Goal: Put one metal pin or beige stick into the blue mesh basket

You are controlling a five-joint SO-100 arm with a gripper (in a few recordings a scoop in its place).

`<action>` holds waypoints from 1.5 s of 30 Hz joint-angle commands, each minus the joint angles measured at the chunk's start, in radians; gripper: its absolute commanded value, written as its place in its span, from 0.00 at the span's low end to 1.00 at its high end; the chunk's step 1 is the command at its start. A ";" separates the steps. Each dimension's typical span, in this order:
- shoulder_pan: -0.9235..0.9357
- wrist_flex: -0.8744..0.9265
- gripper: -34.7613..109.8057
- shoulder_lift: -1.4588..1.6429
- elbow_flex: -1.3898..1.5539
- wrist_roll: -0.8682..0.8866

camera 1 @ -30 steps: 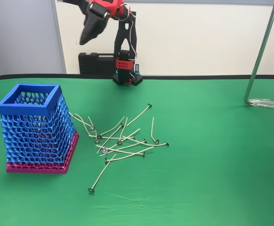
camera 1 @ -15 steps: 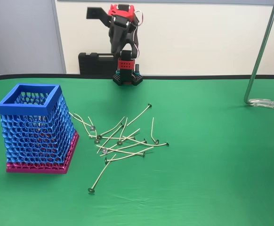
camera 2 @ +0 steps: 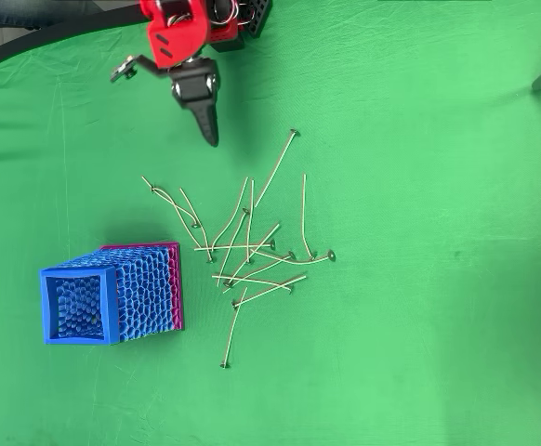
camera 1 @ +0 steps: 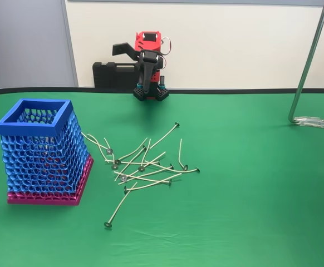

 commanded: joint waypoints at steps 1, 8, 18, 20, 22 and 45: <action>-0.005 0.012 0.24 0.081 0.083 0.014; -0.003 -0.006 0.24 0.173 0.207 0.014; 0.011 -0.003 0.24 0.189 0.218 0.032; 0.015 -0.002 0.24 0.189 0.218 0.037; 0.015 -0.002 0.24 0.189 0.218 0.037; 0.015 0.000 0.25 0.189 0.218 0.031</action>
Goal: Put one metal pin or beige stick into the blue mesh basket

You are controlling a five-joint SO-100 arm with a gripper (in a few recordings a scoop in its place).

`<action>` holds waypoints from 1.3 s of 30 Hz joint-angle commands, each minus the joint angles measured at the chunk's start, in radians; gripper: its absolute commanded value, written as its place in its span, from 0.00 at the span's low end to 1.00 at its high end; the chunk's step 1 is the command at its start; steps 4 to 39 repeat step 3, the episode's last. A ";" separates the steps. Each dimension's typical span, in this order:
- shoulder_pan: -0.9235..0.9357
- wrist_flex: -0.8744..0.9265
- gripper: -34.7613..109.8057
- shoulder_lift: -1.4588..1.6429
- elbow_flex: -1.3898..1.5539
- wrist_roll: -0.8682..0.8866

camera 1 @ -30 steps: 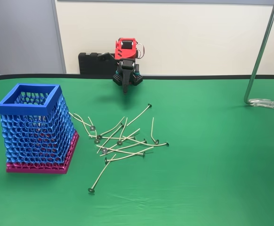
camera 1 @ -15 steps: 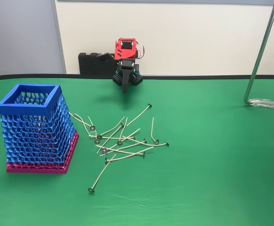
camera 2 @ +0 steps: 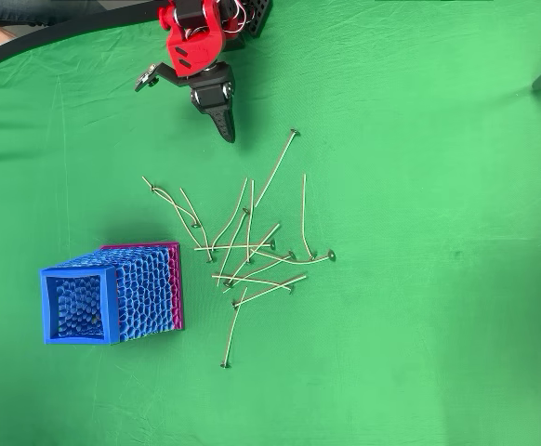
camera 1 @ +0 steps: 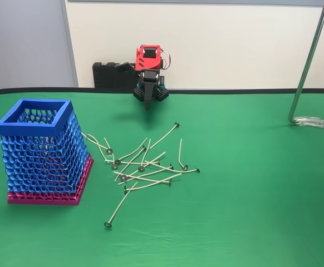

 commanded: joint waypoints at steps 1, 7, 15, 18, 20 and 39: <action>0.005 -0.003 0.25 0.009 0.005 -0.002; 0.005 -0.003 0.25 0.009 0.005 -0.002; 0.005 -0.003 0.25 0.009 0.005 -0.002; 0.005 -0.003 0.25 0.009 0.005 -0.002; 0.005 -0.003 0.25 0.009 0.005 -0.002; 0.005 -0.003 0.25 0.009 0.005 -0.002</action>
